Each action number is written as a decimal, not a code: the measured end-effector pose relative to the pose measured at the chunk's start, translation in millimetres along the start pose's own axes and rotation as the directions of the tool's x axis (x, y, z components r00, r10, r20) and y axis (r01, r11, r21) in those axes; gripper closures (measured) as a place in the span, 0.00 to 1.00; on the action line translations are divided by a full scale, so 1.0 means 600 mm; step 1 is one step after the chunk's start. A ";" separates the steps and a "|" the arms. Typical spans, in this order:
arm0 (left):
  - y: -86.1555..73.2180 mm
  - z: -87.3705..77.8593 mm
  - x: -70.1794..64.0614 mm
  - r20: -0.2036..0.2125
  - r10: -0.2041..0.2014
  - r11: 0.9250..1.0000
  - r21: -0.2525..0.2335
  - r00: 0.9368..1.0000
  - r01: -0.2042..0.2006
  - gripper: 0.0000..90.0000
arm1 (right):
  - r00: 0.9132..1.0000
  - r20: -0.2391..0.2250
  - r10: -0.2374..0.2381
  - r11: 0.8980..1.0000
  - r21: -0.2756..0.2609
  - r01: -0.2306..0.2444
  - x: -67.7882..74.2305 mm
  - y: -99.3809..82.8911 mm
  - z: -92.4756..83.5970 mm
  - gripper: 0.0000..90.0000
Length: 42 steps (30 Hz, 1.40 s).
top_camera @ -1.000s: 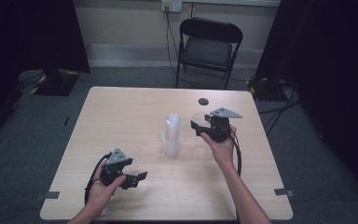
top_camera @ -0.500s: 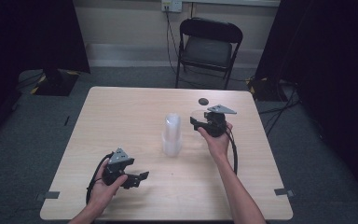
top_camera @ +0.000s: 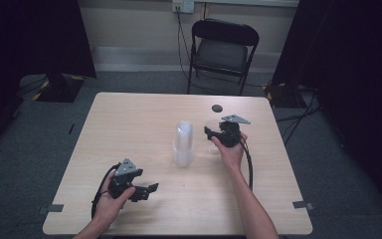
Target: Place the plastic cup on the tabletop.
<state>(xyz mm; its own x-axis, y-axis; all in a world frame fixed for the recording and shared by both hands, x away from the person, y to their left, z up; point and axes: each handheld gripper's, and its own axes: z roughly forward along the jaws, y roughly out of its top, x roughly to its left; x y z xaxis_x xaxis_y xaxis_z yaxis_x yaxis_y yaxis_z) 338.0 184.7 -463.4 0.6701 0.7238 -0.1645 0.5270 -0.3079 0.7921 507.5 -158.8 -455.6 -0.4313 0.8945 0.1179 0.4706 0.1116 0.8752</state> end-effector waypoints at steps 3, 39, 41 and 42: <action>0.000 0.000 -0.001 0.000 0.005 1.000 0.000 1.000 -0.005 0.19 | 1.000 0.004 -0.020 1.000 0.003 0.020 0.001 -0.002 0.004 0.34; 0.000 0.000 0.001 -0.010 -0.003 1.000 0.002 1.000 0.003 0.20 | 0.996 -0.061 -0.068 0.995 0.071 0.072 0.012 -0.040 -0.029 0.31; 0.001 -0.002 0.003 -0.015 -0.007 1.000 -0.005 1.000 0.007 0.20 | 0.996 -0.066 -0.061 0.995 0.079 0.066 0.011 -0.041 -0.028 0.31; 0.001 -0.004 0.004 -0.016 -0.007 1.000 -0.006 1.000 0.007 0.20 | 0.996 -0.071 -0.059 0.994 0.084 0.065 0.011 -0.042 -0.027 0.30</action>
<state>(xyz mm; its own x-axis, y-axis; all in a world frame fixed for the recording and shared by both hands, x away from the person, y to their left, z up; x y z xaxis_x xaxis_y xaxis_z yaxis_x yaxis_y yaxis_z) 339.0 187.6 -461.8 0.6580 0.7357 -0.1606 0.5285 -0.2993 0.7945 480.2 -163.0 -469.5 -0.5120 0.8533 0.0990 0.5043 0.2053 0.8388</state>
